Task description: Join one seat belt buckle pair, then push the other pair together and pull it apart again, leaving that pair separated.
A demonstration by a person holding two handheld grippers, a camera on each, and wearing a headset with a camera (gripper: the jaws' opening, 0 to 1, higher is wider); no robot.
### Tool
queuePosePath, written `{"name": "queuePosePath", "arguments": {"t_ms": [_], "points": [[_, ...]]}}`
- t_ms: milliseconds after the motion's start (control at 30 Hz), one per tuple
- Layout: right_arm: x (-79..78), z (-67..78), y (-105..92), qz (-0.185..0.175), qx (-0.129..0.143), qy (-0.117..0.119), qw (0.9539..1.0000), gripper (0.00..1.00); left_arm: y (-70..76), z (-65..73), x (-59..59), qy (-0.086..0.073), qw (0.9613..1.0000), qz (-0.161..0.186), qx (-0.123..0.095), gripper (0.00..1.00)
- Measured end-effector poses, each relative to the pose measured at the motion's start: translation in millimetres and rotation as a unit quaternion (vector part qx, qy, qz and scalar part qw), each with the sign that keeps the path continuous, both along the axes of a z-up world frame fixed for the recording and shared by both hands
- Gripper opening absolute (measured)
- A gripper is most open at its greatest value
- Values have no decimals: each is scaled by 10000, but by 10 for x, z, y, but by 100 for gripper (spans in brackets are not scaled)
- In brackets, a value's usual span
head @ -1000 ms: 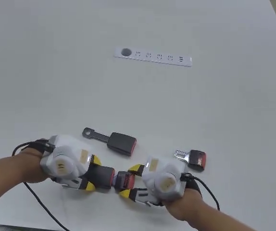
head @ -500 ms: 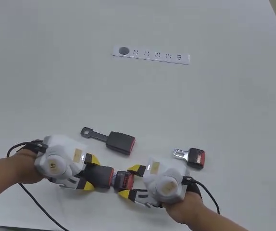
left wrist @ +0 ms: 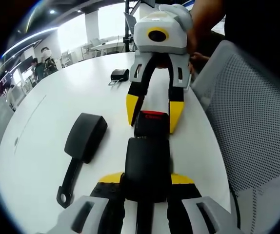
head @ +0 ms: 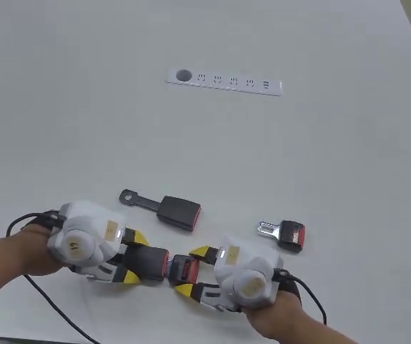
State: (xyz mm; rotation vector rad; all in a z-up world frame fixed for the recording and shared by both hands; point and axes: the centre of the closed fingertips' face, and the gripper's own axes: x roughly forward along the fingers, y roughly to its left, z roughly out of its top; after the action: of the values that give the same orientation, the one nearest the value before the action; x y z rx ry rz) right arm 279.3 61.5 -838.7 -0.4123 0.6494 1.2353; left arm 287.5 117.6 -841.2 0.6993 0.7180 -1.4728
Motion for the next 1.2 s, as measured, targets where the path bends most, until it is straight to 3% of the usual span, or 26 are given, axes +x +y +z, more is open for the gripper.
{"name": "queuePosePath", "arguments": {"t_ms": [900,1200], "points": [[-9,-3,0,-136,103,3,9999,34,-4,-4,1,75,9997,198,-135,34],[-11,-10,7,-90,-23,25,10000,35,-15,-12,-4,34,9999,160,-34,35]]}}
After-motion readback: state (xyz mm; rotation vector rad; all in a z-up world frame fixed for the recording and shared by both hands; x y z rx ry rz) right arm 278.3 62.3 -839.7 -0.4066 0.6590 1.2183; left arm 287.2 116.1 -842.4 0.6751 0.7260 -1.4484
